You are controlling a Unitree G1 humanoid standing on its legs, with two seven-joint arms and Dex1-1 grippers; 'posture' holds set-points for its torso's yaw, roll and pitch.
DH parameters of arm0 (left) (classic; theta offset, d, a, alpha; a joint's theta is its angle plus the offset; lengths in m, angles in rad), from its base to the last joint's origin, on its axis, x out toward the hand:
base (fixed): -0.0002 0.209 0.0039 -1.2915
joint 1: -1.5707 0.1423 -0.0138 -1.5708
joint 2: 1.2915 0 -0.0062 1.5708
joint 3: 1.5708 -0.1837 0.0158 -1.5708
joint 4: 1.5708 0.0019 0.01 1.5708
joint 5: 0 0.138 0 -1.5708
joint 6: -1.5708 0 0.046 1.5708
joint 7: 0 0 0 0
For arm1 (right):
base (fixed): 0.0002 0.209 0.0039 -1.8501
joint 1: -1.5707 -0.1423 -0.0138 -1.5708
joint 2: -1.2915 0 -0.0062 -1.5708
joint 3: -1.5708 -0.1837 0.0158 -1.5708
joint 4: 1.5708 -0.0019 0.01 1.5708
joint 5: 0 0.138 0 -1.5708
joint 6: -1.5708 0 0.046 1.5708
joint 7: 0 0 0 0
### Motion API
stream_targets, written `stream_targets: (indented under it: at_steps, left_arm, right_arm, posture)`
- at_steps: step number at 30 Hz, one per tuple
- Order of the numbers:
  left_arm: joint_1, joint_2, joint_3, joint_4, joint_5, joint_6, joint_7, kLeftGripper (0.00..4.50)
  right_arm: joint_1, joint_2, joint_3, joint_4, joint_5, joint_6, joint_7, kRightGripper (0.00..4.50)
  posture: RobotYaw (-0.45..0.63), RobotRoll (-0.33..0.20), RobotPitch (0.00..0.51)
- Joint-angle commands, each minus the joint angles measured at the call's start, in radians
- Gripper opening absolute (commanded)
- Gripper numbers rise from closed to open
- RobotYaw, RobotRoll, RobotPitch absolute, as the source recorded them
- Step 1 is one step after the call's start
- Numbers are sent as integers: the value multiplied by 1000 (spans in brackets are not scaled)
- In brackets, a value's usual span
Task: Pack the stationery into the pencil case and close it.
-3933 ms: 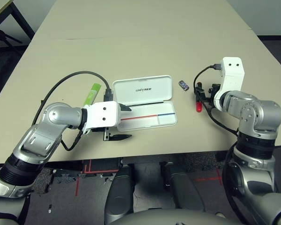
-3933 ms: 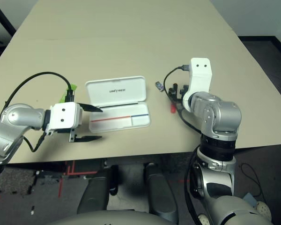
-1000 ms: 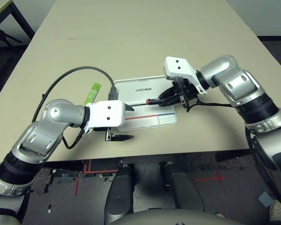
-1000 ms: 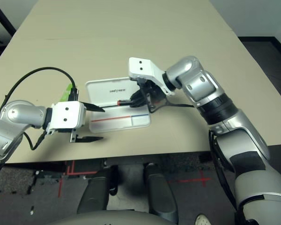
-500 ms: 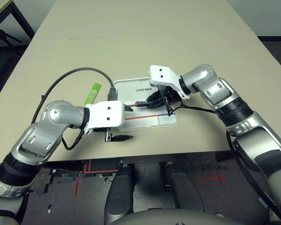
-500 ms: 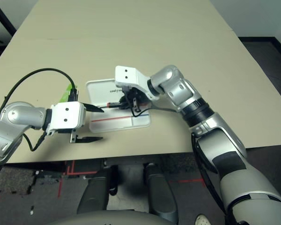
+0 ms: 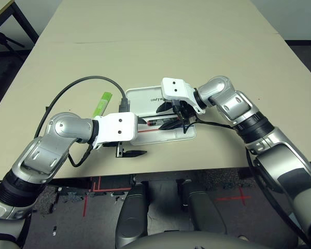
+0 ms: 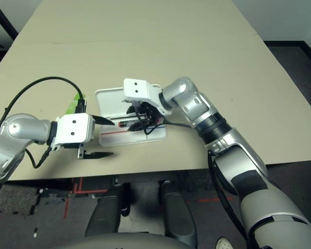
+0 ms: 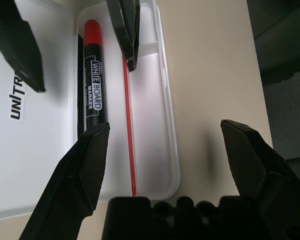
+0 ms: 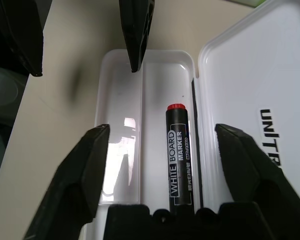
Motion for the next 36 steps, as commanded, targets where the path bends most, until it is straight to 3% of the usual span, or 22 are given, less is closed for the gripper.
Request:
stream_targets:
  at_steps: [1,14,25,30,36]
  left_arm:
    - [15,15,9,-20,0,10,7,4500]
    - [60,38,54,-35,-11,36,23,4500]
    - [45,53,75,-9,-4,54,35,4500]
    - [-2,36,136,15,20,278,185,4500]
    - [-140,-75,204,63,10,654,403,4500]
  right_arm:
    - [-16,-59,-82,-57,91,45,71,4482]
    - [62,-452,-206,-296,263,362,199,4482]
    - [116,-519,-256,-402,355,470,134,4482]
    - [121,-525,-256,-414,373,477,120,4482]
    - [118,-519,-241,-415,384,476,111,4482]
  posture:
    - [172,0,186]
    - [151,0,186]
    - [121,0,183]
    - [125,0,188]
    - [133,0,193]
